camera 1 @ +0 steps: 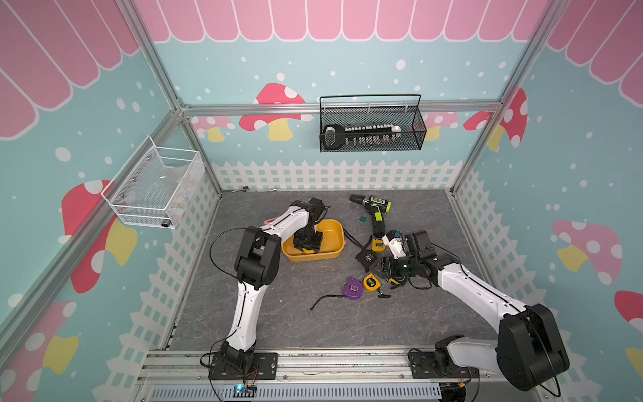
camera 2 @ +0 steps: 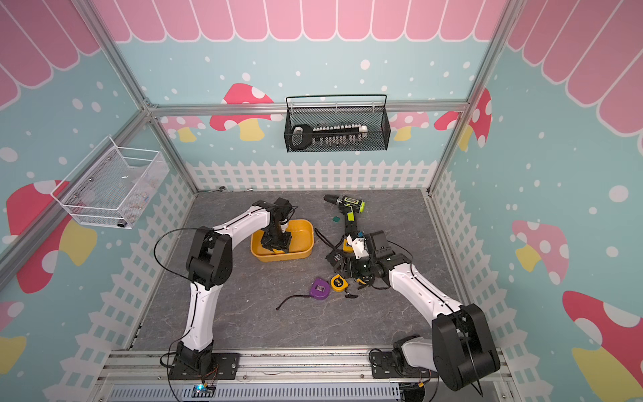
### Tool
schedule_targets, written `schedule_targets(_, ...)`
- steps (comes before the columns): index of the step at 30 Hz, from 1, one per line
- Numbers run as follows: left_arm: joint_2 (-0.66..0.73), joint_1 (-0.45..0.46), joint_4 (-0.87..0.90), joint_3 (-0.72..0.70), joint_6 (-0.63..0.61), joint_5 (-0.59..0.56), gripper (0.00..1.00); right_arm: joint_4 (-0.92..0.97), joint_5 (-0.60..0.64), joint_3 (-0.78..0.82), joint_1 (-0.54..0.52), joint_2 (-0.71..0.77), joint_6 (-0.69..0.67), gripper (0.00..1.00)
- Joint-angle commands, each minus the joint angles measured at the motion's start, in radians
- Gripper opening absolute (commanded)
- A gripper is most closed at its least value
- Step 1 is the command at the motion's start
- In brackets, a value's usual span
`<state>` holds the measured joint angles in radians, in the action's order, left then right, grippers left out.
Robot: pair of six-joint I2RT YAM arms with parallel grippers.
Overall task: Take the tape measure out of the storage box
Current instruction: Pick up the tape measure from the storage box, then place the tape measure at the center of the board.
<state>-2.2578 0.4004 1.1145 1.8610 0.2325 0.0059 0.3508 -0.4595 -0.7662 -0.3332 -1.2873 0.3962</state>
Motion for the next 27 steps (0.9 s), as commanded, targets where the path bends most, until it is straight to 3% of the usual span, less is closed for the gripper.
schedule_targets(1,0.056,-0.020,-0.010,0.078,0.049,0.026,0.47,-0.007,-0.001,-0.018,0.005,0.018,-0.010,0.76)
schedule_targets(8,0.150,-0.036,-0.051,0.139,0.170,0.148,0.46,-0.256,-0.141,0.044,0.000,0.031,0.089,0.76)
schedule_targets(16,0.275,-0.004,-0.133,0.040,0.303,0.347,0.45,-0.690,-0.183,0.048,-0.079,-0.066,0.268,0.77)
schedule_targets(27,0.401,0.091,-0.313,-0.144,0.501,0.473,0.45,-1.098,0.088,0.028,-0.235,-0.269,0.373,0.75)
